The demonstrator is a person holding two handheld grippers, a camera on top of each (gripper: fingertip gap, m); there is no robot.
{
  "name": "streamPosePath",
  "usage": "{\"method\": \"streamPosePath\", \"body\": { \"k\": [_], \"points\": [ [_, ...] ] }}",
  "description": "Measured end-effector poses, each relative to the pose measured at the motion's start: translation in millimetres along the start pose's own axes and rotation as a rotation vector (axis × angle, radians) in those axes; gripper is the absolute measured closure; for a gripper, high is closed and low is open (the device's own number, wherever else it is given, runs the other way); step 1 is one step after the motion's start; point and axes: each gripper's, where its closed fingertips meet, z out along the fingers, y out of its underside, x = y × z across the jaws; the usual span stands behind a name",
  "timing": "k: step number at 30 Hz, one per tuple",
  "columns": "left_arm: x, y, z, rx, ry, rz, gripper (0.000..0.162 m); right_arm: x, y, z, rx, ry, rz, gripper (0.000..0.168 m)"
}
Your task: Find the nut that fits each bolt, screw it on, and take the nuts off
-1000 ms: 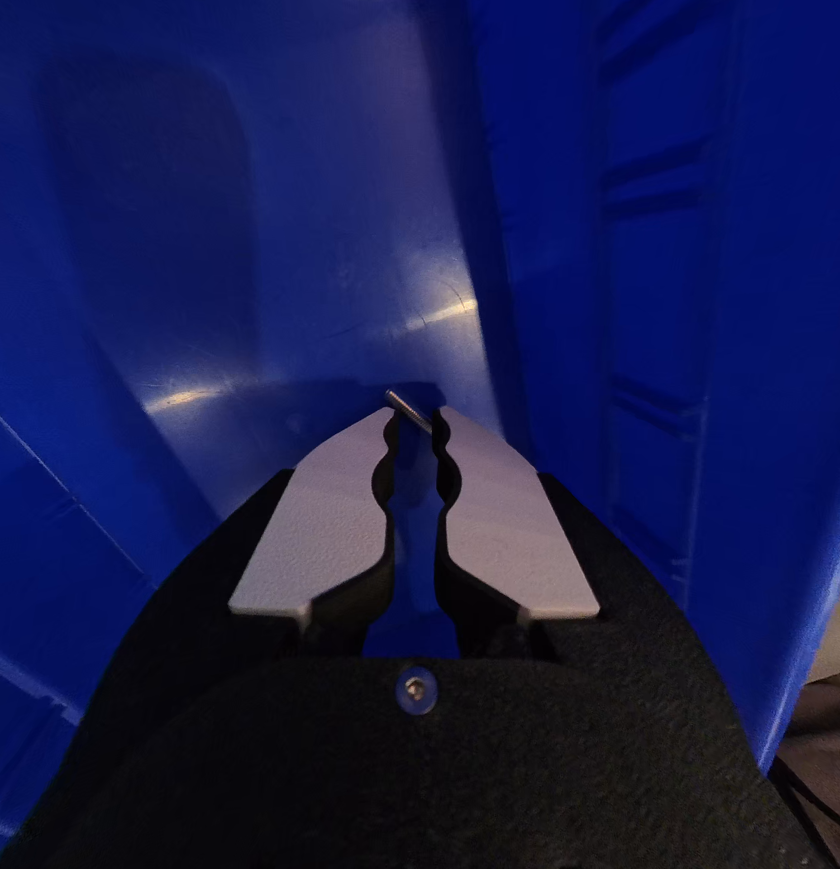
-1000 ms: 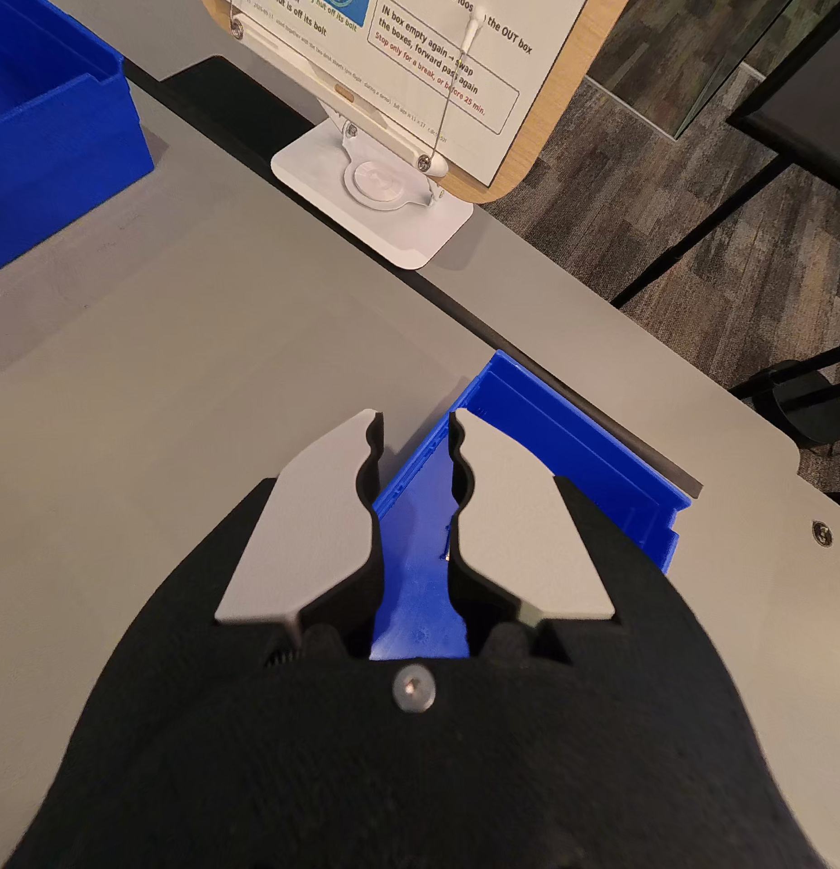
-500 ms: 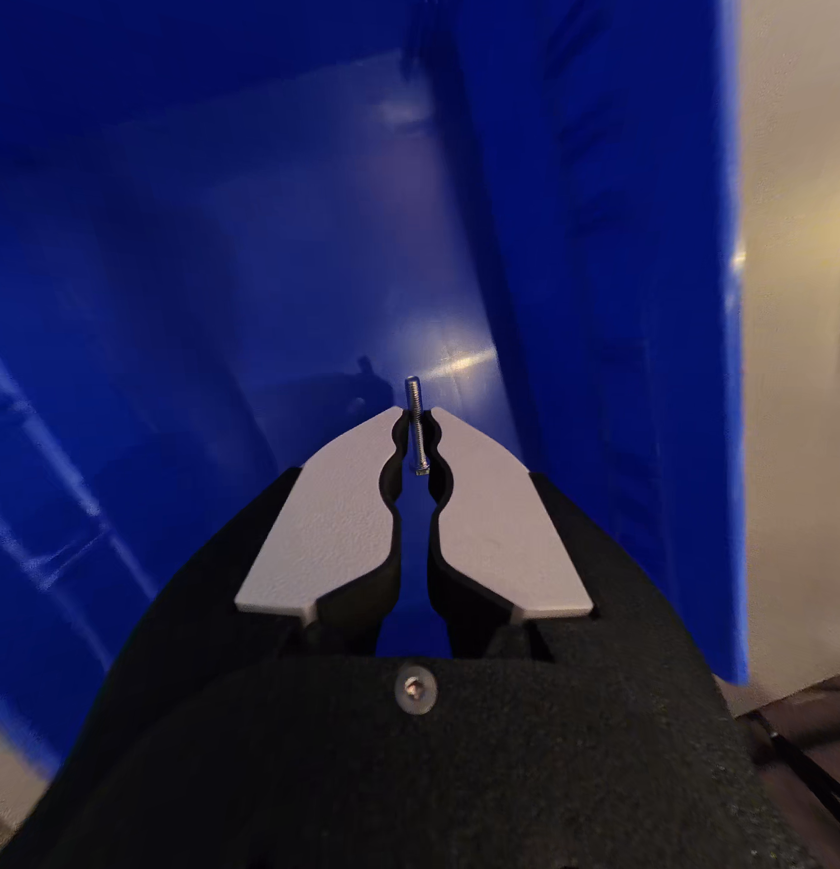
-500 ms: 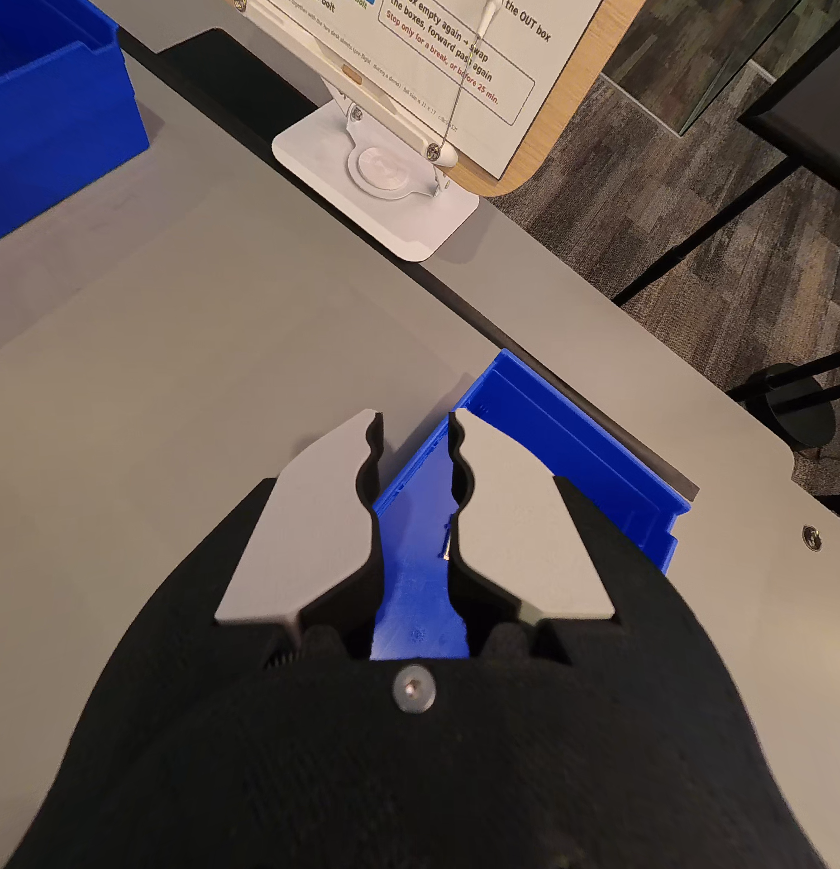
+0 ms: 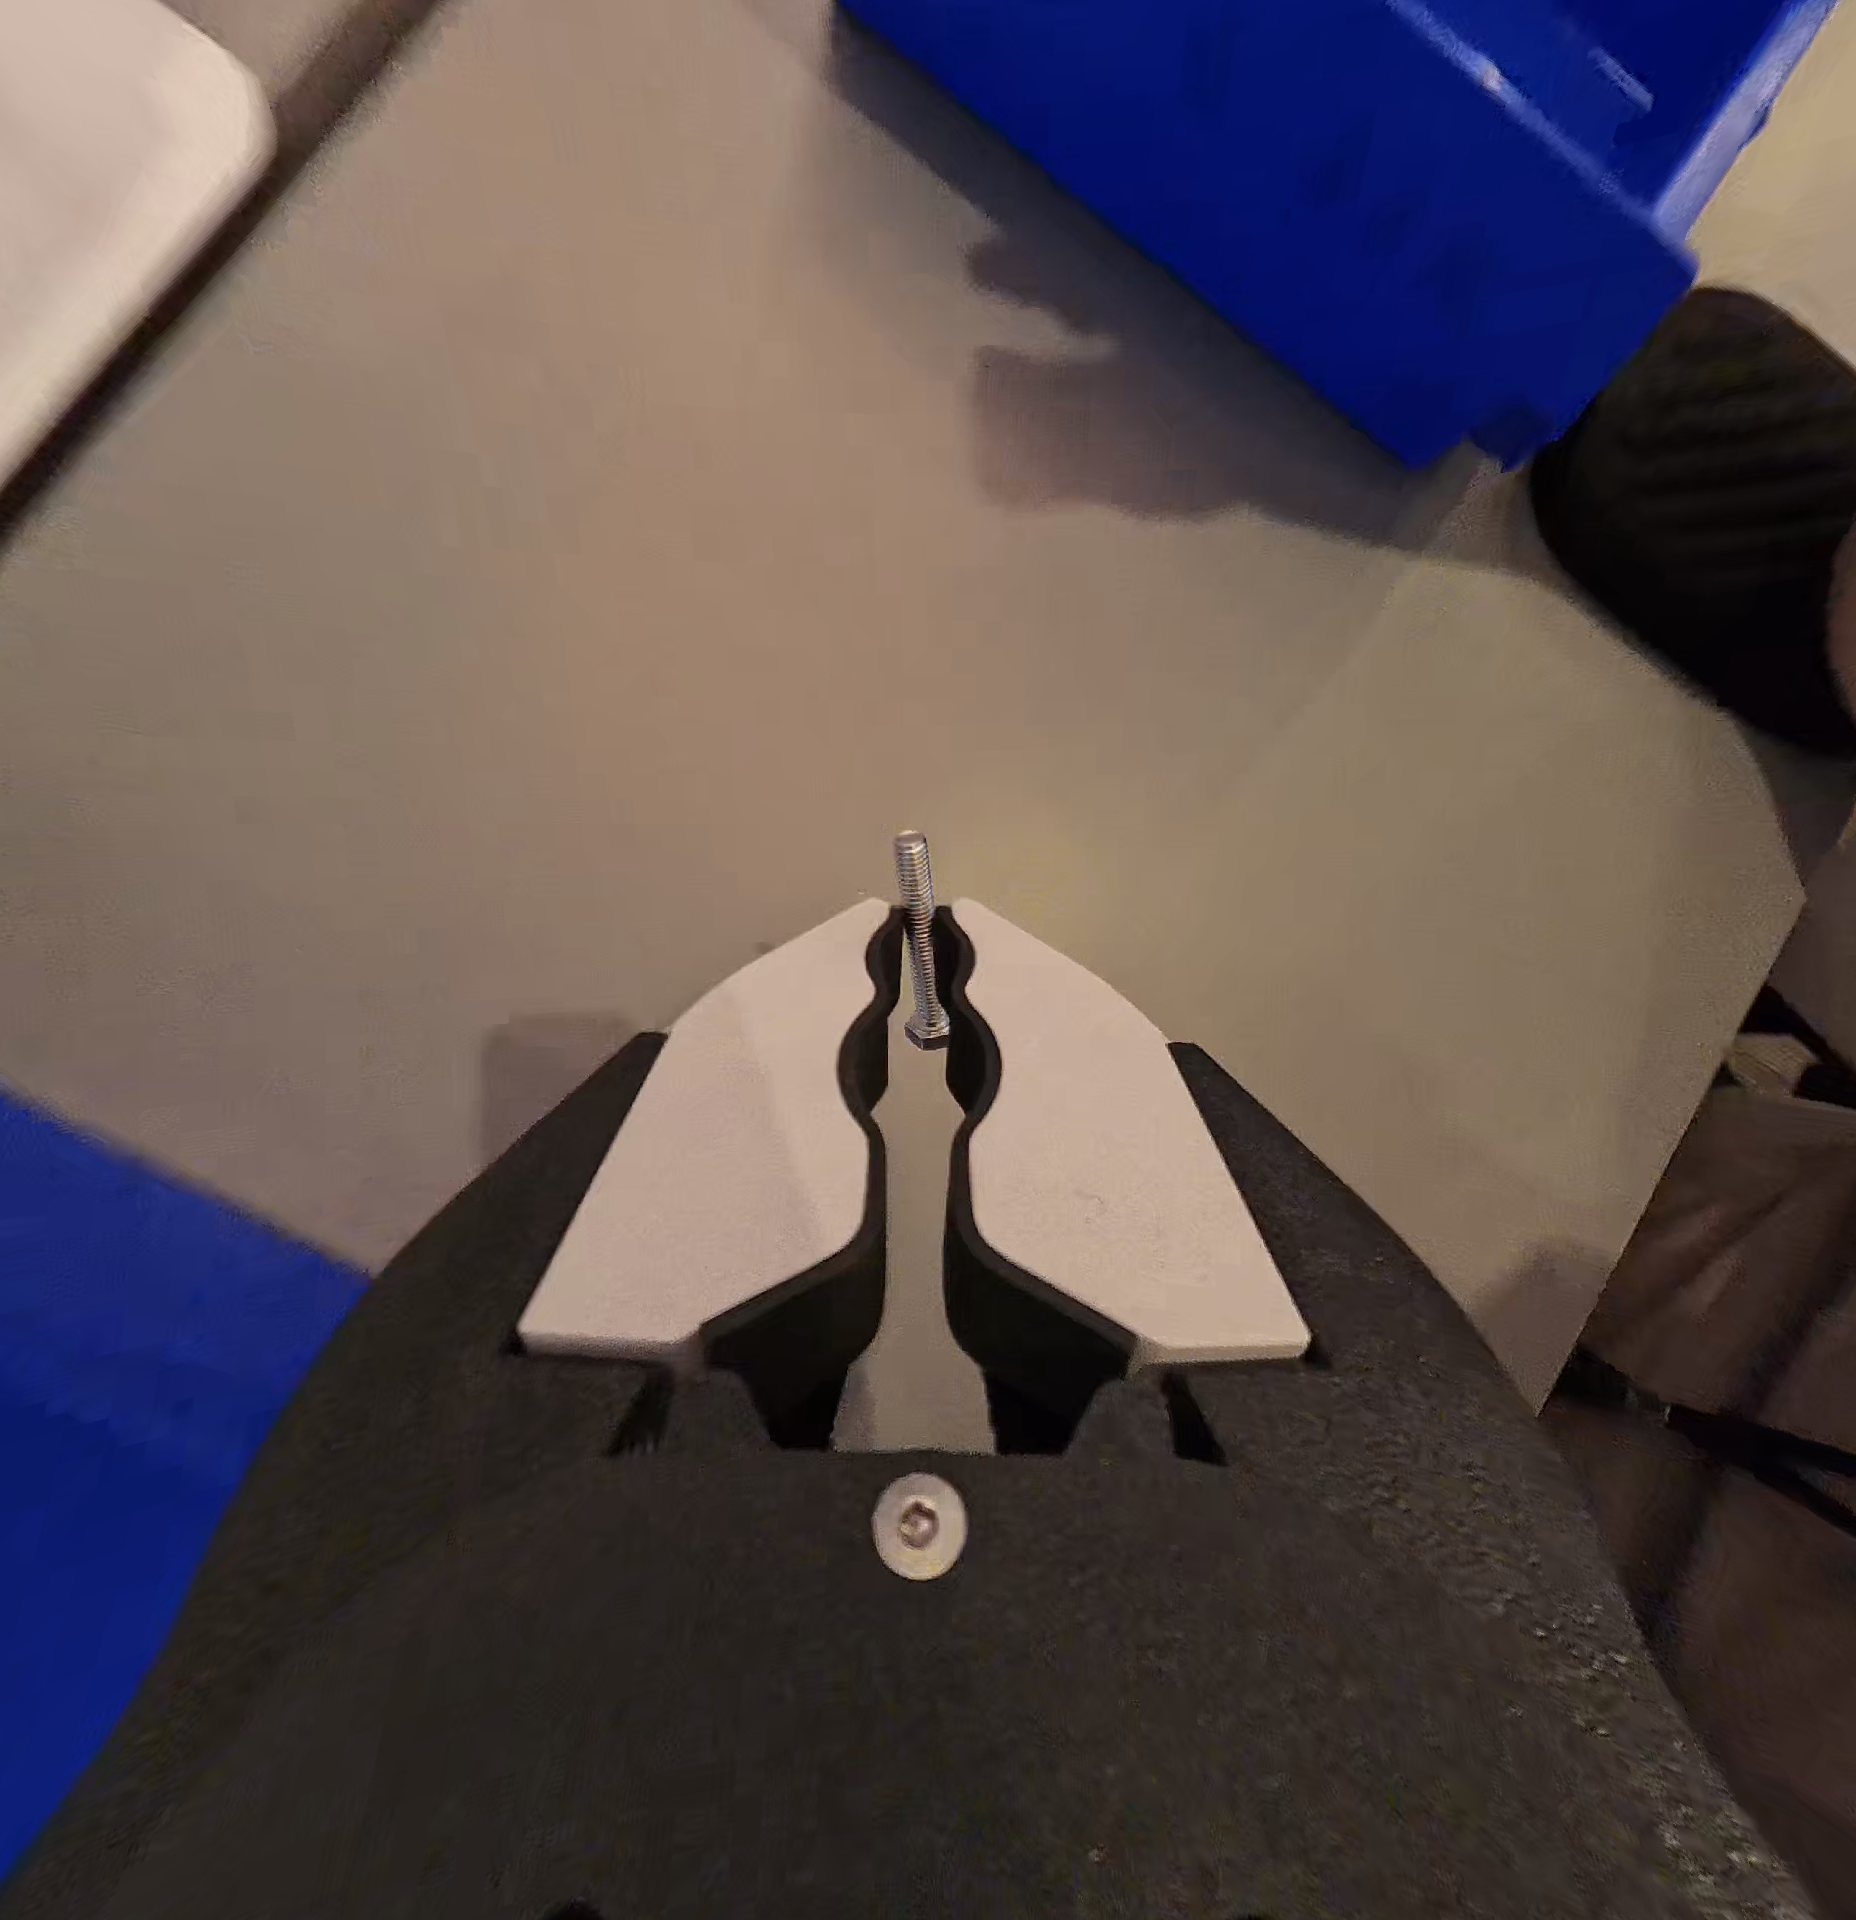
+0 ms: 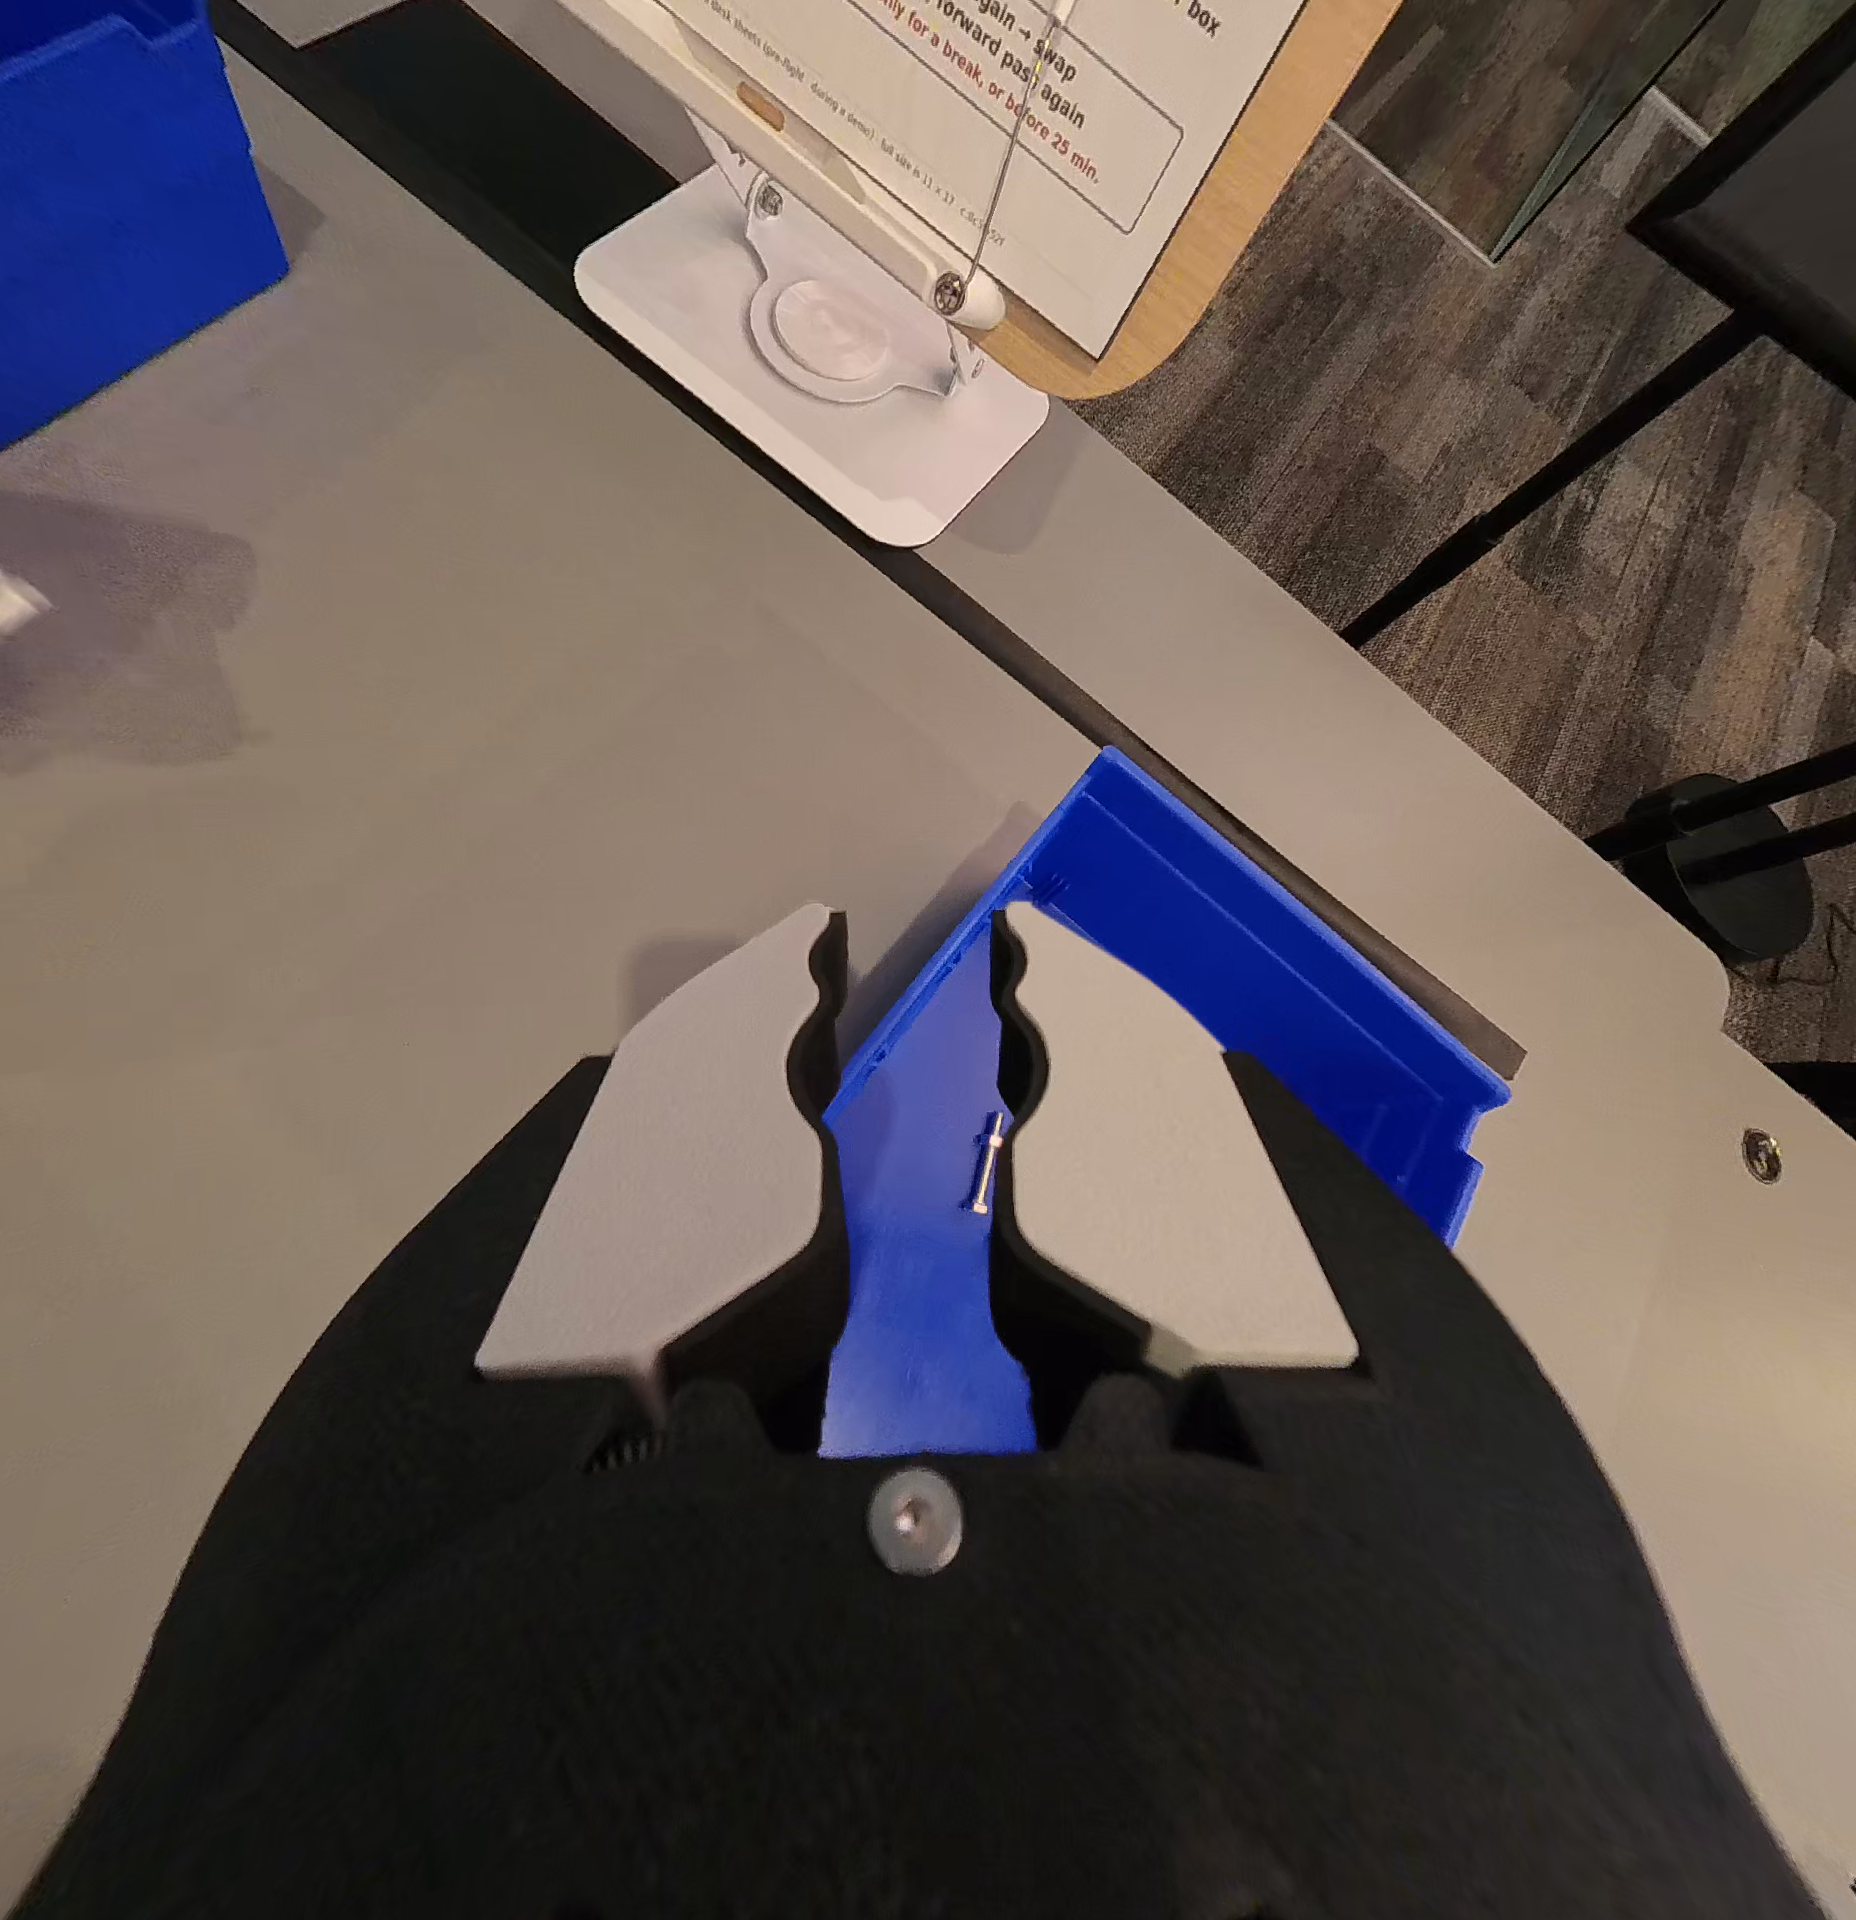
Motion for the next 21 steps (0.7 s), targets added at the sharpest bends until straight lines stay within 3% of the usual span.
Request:
{"method": "streamPosePath", "body": {
  "k": [2, 4, 8, 12, 16, 21],
  "points": [
    [9, -6, 32, -0.007, 0.077, -0.023, 0.157, 1, 2, 0, -0.005, 0.000, 0.006, 0.141],
    [8, -22, 49, 0.091, 0.113, -0.047, 0.157, -1, 0, 1, 0.009, -0.024, 0.008, 0.141],
    [1, -47, 54, 0.287, 0.098, -0.033, 0.157, -32, -15, 11, 0.081, -0.210, -0.001, 0.141],
    [2, -48, 60, 0.307, 0.103, -0.026, 0.157, -61, -13, 30, 0.048, -0.369, -0.020, 0.141],
    [10, -40, 83, 0.247, 0.164, -0.066, 0.157, -60, -3, 47, -0.021, -0.356, -0.031, 0.141],
    [18, -70, 91, 0.505, 0.105, 0.109, 0.157, -43, -3, 50, 0.000, -0.315, 0.008, 0.142]
  ]
}}
